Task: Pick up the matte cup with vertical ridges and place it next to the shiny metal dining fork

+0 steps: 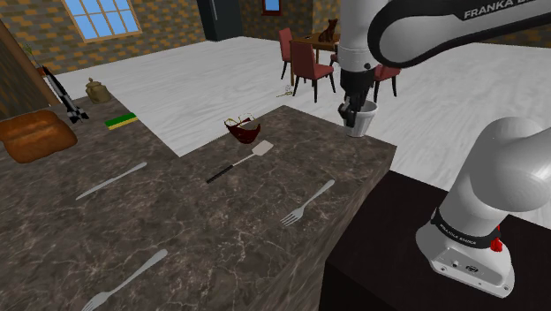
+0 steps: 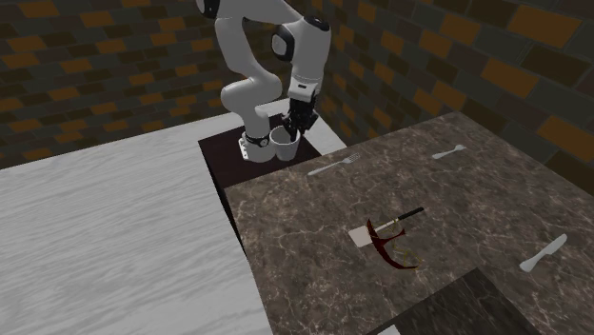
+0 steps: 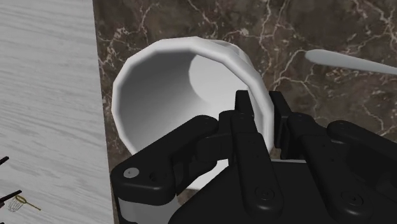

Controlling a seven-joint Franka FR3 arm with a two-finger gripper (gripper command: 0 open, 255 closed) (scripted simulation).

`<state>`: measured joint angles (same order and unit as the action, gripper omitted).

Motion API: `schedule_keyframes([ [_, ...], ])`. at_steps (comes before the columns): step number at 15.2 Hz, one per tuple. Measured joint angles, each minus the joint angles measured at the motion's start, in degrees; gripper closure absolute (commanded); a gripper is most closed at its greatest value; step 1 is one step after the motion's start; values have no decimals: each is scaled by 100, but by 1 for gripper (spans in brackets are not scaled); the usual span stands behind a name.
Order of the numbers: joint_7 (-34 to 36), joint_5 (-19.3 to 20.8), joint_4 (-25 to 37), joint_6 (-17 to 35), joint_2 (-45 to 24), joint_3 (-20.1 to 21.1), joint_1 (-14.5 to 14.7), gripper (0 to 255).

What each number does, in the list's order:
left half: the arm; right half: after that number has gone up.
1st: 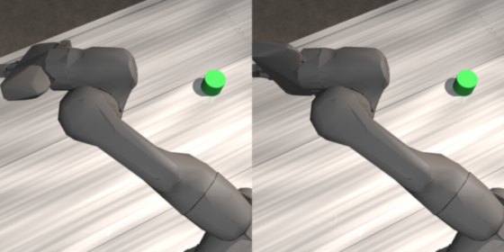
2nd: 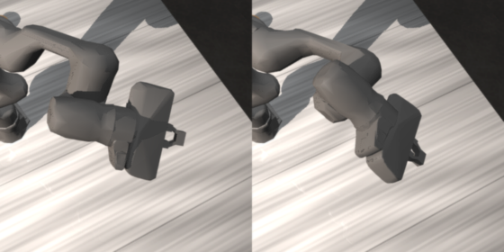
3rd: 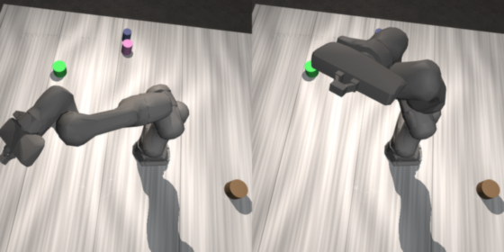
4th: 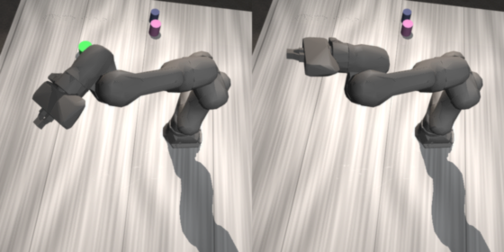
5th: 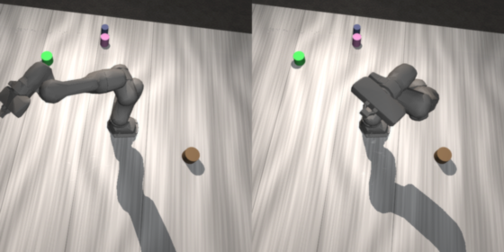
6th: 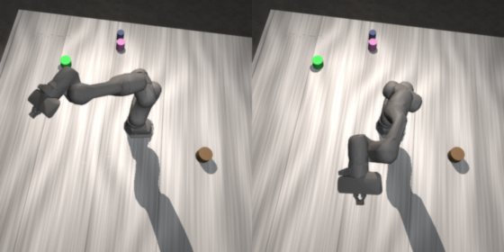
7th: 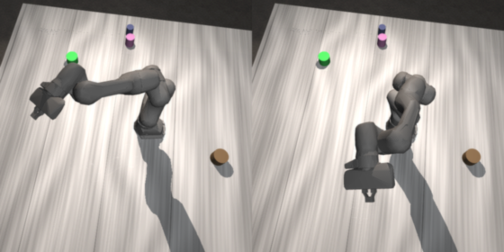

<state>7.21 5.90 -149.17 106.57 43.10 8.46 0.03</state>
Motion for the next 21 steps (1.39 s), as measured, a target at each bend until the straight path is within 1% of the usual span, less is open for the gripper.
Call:
schedule_keyframes([
  [3, -48, 3, 217, -242, 30, -19, -7, 255],
  [5, 91, -78, 309, -278, -47, 112, 50, 255],
  [11, 953, -496, 702, -224, -596, 891, 341, 255],
  [14, 1377, -642, 950, -201, -906, 1264, 444, 255],
  [18, 1981, -740, 1397, -139, -1467, 1787, 514, 255],
  [21, 2439, -697, 1808, -80, -1986, 2170, 511, 255],
])
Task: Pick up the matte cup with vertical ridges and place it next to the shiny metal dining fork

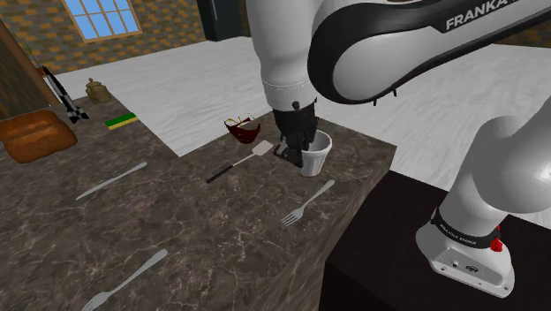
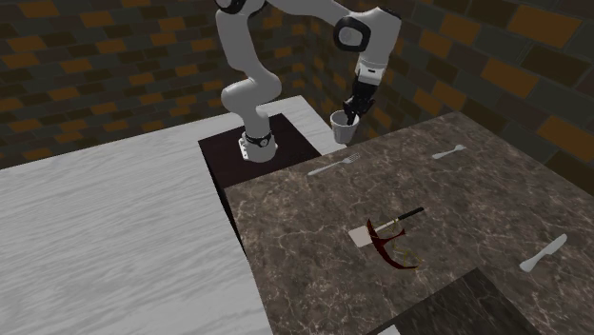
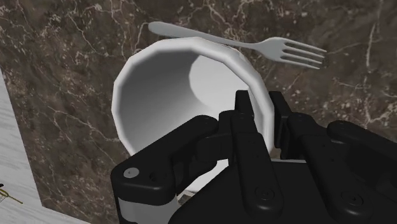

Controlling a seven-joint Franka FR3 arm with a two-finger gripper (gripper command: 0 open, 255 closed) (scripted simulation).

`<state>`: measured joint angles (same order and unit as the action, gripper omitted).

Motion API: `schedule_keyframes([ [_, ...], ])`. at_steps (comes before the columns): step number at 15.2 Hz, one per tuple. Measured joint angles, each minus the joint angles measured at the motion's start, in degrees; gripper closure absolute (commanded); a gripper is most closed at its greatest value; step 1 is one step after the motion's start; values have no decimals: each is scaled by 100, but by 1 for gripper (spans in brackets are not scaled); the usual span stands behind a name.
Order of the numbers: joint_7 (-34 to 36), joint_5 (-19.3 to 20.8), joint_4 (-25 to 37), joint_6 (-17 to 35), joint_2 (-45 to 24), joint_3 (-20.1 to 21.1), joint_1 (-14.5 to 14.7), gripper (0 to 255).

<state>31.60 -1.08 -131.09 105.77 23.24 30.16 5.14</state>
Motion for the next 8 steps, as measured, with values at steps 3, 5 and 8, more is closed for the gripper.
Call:
schedule_keyframes([
  [3, 442, 83, 373, 3, -445, 342, 13, 255],
  [5, 809, 252, 787, -27, -911, 612, -9, 255],
  [8, 1400, 550, 1295, -47, -1572, 990, 38, 255],
])
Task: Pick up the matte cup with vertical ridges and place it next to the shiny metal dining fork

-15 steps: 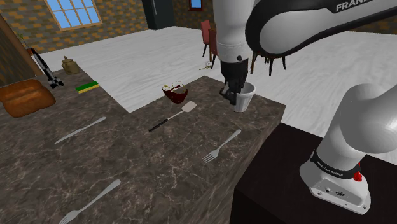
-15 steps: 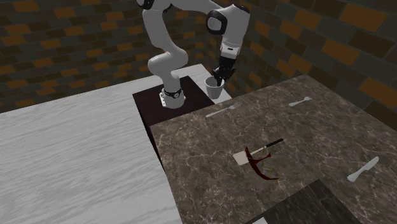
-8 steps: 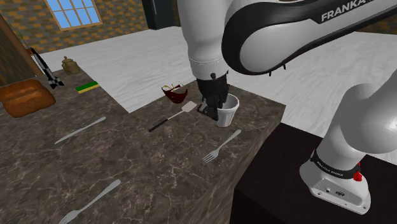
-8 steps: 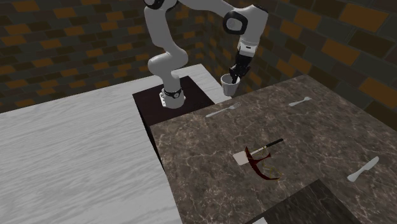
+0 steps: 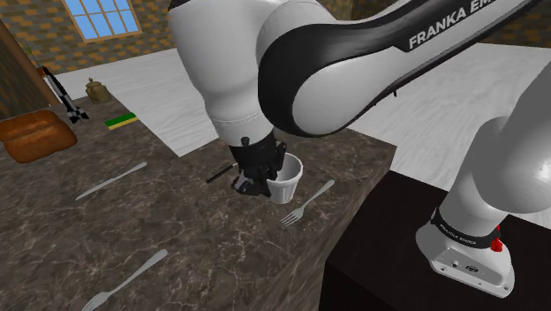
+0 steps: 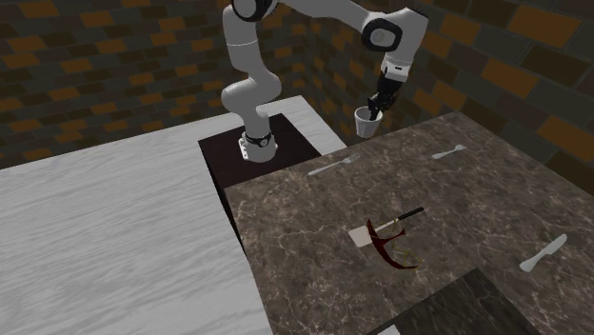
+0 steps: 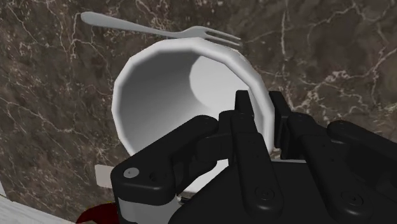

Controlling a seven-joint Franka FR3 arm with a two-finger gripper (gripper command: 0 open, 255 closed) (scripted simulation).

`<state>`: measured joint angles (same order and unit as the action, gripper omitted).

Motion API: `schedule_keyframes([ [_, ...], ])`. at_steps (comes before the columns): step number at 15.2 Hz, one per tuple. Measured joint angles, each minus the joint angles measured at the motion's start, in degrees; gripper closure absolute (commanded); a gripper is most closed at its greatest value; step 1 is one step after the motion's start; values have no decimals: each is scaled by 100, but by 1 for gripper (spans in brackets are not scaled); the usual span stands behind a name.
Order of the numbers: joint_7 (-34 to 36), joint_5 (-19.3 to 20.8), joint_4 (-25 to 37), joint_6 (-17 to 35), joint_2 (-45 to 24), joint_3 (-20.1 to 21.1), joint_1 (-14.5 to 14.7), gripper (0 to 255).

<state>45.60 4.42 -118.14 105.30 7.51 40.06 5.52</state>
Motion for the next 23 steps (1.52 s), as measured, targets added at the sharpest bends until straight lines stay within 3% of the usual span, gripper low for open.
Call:
schedule_keyframes([
  [3, 606, 427, 618, -131, -749, 299, 129, 255],
  [8, 1563, 1252, 1857, -570, -2094, 528, 711, 255],
  [14, 2217, 2102, 3688, -1279, -3646, 340, 1829, 255],
  [19, 2359, 2698, 5910, -2072, -5096, -25, 3115, 255],
  [23, 2420, 2764, 6016, -2010, -5288, -77, 3237, 255],
])
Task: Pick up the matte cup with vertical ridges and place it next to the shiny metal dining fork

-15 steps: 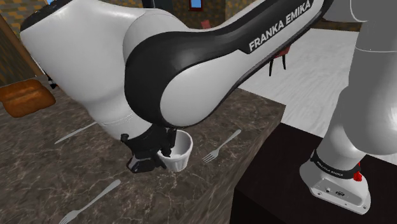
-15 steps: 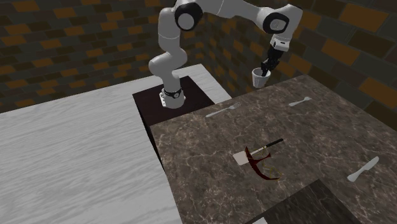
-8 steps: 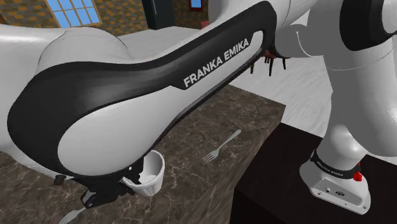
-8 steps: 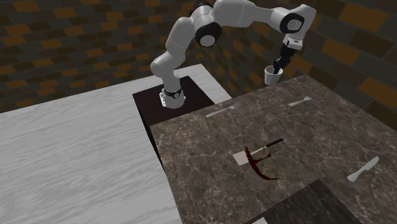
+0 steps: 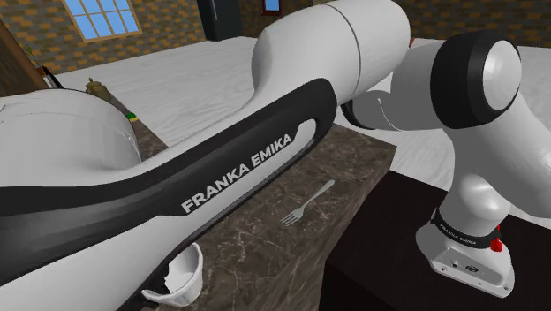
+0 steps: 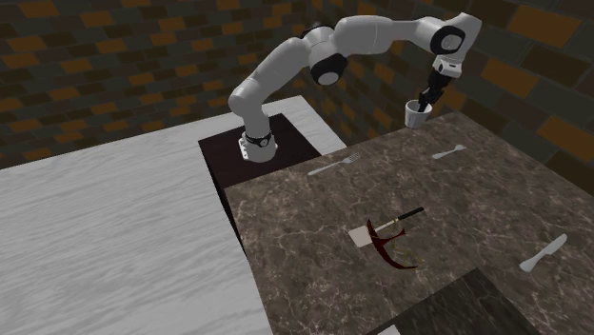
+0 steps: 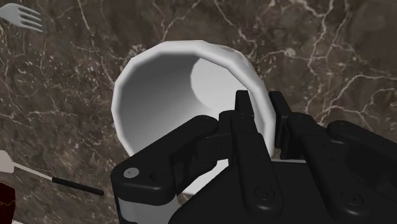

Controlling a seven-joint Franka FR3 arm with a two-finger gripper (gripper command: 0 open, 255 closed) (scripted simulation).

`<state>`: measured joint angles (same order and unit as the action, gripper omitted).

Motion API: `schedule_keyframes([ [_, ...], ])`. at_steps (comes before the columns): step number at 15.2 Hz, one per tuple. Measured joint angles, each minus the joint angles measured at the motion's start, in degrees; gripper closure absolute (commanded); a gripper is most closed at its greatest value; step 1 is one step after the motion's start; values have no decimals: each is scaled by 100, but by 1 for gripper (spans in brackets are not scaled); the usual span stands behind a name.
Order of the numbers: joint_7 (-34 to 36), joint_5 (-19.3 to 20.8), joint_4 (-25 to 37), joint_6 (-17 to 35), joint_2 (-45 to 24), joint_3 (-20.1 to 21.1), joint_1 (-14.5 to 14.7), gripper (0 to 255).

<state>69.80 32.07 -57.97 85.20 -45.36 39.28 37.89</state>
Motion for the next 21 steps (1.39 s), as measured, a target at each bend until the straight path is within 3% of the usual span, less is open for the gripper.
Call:
schedule_keyframes([
  [12, 221, 89, -798, 819, -134, -41, -207, 255],
  [19, 237, 102, -859, 893, -154, -49, -223, 255],
  [20, 237, 102, -859, 894, -154, -49, -223, 0],
  [21, 237, 102, -859, 894, -154, -49, -223, 0],
])
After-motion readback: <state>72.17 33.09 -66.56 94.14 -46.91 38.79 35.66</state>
